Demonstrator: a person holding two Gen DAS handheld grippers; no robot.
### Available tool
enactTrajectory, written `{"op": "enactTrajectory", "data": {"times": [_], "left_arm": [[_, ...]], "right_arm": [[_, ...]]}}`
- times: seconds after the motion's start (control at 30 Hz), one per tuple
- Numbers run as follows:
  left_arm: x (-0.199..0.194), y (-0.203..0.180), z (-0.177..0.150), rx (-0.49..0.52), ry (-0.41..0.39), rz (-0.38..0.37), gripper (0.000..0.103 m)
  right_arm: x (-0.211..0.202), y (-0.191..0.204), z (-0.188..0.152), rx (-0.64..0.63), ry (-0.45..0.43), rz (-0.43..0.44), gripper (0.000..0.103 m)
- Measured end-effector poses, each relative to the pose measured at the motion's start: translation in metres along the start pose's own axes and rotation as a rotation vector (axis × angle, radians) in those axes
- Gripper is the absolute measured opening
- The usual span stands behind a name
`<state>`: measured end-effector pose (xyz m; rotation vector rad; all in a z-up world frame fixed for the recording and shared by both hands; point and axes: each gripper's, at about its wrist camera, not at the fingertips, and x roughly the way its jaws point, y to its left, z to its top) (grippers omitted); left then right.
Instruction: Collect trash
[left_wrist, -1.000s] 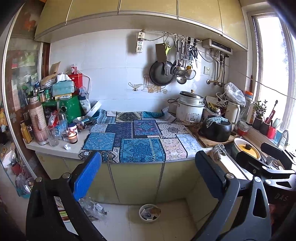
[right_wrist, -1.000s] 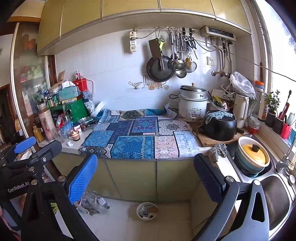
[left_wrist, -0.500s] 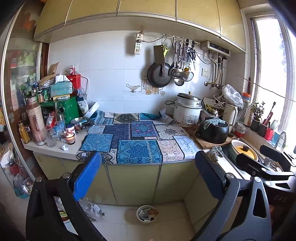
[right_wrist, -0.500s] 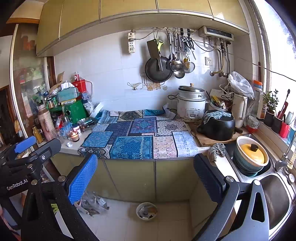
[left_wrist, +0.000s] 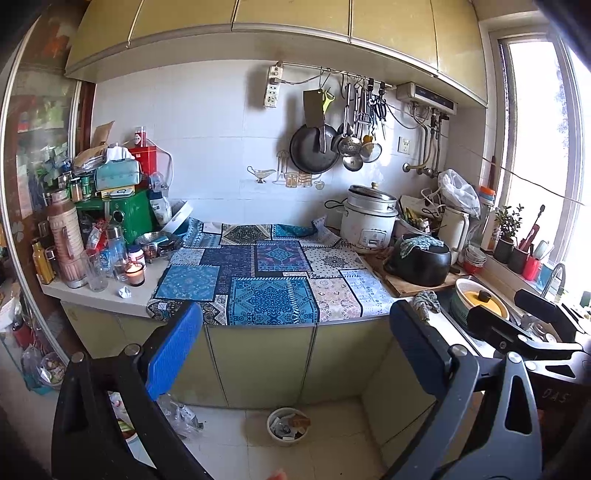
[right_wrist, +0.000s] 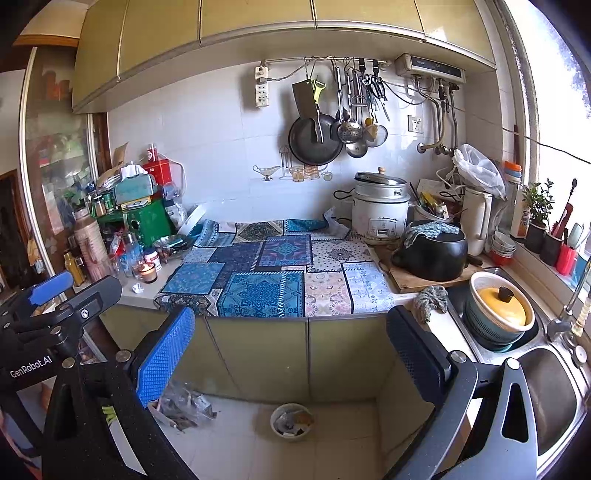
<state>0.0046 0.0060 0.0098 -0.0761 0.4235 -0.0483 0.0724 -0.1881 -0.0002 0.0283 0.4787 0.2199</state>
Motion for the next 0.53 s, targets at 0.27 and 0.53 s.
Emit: {"op": "enactTrajectory", "data": {"times": [0.27, 0.53], "left_arm": [[0.000, 0.005, -0.001, -0.003, 0.005, -0.007, 0.102], [0.011, 0.016, -0.002, -0.003, 0.023, -0.016, 0.102]], "right_arm": [[0.000, -0.003, 0.000, 0.001, 0.001, -0.006, 0.103], [0.013, -0.001, 0.000, 0.016, 0.019, -0.013, 0.103]]}}
